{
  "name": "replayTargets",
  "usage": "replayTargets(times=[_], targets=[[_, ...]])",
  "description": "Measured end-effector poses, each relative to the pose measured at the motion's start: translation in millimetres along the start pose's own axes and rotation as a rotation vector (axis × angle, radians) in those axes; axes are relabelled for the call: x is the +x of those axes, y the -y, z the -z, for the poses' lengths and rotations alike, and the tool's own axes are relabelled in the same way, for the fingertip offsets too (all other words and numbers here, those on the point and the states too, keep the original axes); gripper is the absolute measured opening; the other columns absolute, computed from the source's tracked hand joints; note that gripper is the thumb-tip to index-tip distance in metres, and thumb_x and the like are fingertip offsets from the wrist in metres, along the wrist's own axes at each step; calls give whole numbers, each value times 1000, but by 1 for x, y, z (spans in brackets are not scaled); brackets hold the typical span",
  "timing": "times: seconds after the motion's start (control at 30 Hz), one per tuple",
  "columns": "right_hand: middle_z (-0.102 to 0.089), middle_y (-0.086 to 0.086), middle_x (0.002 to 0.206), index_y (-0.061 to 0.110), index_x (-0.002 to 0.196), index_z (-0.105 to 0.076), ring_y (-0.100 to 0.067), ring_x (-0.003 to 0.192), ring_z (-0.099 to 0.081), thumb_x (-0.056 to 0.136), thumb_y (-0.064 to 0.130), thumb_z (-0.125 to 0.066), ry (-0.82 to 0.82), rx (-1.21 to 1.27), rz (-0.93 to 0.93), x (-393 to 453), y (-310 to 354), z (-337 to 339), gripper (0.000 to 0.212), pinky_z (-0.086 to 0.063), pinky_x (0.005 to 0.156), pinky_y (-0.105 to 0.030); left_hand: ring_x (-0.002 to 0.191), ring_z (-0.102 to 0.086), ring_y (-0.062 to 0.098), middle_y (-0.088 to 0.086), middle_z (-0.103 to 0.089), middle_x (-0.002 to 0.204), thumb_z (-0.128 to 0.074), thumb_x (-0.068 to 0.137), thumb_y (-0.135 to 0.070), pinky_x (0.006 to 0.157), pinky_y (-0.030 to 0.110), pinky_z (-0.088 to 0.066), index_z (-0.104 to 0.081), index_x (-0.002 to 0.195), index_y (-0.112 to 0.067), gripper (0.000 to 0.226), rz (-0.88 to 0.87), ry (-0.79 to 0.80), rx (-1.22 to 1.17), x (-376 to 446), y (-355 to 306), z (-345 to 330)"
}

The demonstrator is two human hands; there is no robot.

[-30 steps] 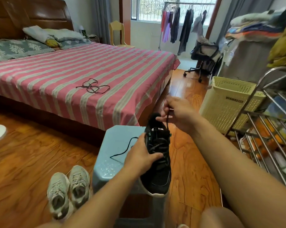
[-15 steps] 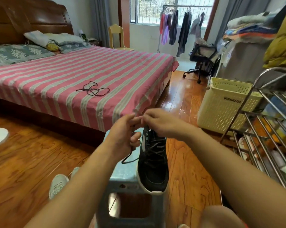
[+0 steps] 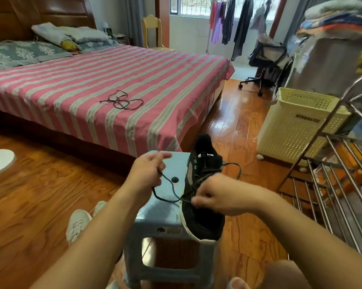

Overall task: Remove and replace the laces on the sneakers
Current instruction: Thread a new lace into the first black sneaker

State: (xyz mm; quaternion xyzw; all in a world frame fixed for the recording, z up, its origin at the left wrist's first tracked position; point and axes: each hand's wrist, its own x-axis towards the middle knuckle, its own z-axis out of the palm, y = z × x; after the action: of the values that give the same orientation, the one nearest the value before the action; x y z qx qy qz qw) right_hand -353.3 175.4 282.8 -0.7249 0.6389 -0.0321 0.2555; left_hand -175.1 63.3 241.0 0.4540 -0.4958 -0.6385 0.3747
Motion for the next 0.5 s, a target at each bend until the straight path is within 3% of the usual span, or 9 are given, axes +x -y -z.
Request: replayTargets(times=[0.1,0.13,0.23,0.3,0.5], targets=[[-66,10,98,26,107,-73,-6,91,-61,101,33,-55,-588,84,29,18,-21,31,20,-54,81,-31,45,-36,5,-13,-39,50,-48,108,-25,48,25,-30,-72,99,-19,26,-126,171,315,-5,23,-16],[-65,11,104,28,113,-71,-6,98,-59,101,29,-56,-646,36,20,27,-27,39,20,-51,85,-28,46,-37,5,-13,-40,48,-50,106,-26,52,27,-33,-71,93,-19,26,-171,190,387,-4,27,-22],[-65,7,117,28,125,-69,-11,110,-58,100,24,-58,-500,-104,8,53,-38,39,27,-48,93,-29,52,-46,4,-12,-53,53,-51,105,-28,56,31,-38,-65,79,-16,32,-254,208,514,2,30,-34],[-66,5,119,26,125,-69,-13,112,-58,100,22,-58,-446,-106,14,60,-39,32,28,-48,98,-35,63,-51,12,-4,-59,64,-53,104,-28,65,37,-42,-61,74,-11,35,-298,219,562,7,33,-37],[-66,11,116,28,123,-70,-6,109,-59,99,21,-61,-451,13,38,62,-47,25,26,-50,98,-35,62,-45,15,-1,-52,63,-52,103,-26,62,35,-34,-55,70,-8,38,-234,186,514,8,37,-48]])
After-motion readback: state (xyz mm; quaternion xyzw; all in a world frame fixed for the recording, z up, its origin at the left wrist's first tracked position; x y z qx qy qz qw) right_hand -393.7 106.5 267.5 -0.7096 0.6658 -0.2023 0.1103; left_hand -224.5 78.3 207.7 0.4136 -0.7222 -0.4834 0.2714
